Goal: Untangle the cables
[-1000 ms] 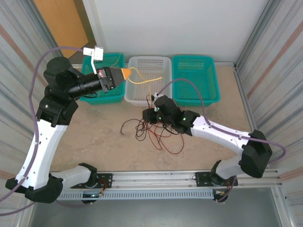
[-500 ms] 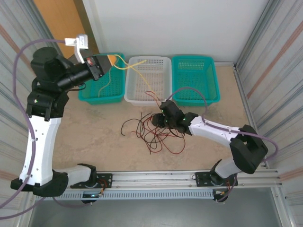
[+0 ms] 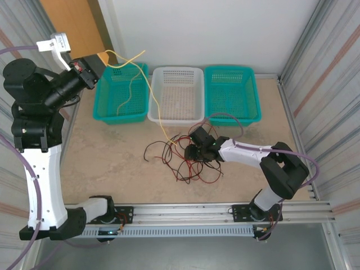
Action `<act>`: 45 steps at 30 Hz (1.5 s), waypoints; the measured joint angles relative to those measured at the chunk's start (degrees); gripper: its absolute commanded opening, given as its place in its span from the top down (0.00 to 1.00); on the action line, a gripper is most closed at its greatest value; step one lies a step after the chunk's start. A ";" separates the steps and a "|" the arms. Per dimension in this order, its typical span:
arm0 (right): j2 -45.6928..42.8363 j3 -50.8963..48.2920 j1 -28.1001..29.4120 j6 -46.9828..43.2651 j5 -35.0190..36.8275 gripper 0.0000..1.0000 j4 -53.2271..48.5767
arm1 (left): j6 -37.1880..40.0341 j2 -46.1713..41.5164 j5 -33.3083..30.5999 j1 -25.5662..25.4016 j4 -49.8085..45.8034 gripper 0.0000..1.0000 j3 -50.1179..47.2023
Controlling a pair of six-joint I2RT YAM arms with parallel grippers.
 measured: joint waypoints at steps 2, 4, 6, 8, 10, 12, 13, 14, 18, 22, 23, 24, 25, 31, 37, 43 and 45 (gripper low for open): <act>-0.42 0.52 -0.02 0.00 0.13 0.48 -1.11 | 1.53 0.96 -2.69 2.49 -1.60 1.00 2.08; -0.81 1.03 0.00 0.00 0.15 0.46 -1.68 | 2.99 1.49 -6.21 4.63 -2.05 1.00 3.52; -1.86 1.57 0.44 -0.11 0.28 0.44 -2.43 | 4.26 2.10 -9.01 5.51 -2.12 1.00 4.76; -4.11 2.73 1.99 -0.55 1.22 0.42 -3.74 | 5.14 2.36 -10.82 5.53 0.07 1.00 4.09; -6.84 4.63 4.09 -1.42 2.19 0.40 -4.90 | 5.49 2.56 -12.26 5.53 3.17 1.00 1.60; -9.57 6.82 6.01 -2.03 3.13 0.39 -5.73 | 5.53 3.26 -13.86 5.53 6.29 1.00 -1.57; -11.15 8.15 6.99 -2.40 3.56 0.38 -6.14 | 5.55 4.02 -14.78 5.53 7.87 1.00 -3.17; -12.37 9.11 7.67 -2.73 3.98 0.38 -6.43 | 5.62 4.83 -15.43 5.53 9.03 1.00 -4.28; -17.90 11.30 9.22 -3.34 5.75 0.38 -7.58 | 6.78 11.39 -18.40 5.53 14.62 1.00 -9.33; -21.16 11.32 9.86 -3.34 7.45 0.38 -9.46 | 7.67 18.84 -20.20 5.53 17.29 1.00 -11.37; -21.59 11.32 9.94 -3.34 7.80 0.38 -10.03 | 7.89 20.31 -20.46 5.53 17.42 1.00 -11.32; -22.08 11.28 10.10 -3.34 8.17 0.38 -10.64 | 8.04 21.86 -20.85 5.53 17.44 1.00 -11.26; -22.51 11.23 10.14 -3.34 8.61 0.38 -11.13 | 8.09 23.08 -21.09 5.53 17.51 1.00 -11.26; -25.44 10.86 10.19 -3.34 10.40 0.38 -13.49 | 8.55 25.79 -22.88 5.53 20.35 1.00 -10.99; -26.91 10.86 10.19 -3.34 11.80 0.38 -14.88 | 12.70 28.39 -29.64 5.53 19.98 1.00 -7.74; -28.79 9.75 10.19 -3.34 12.26 0.38 -15.45 | 14.51 27.78 -36.65 6.64 20.02 1.00 -7.74; -28.89 9.66 10.19 -3.34 12.31 0.37 -15.80 | 14.51 27.71 -37.79 6.88 19.96 1.00 -7.61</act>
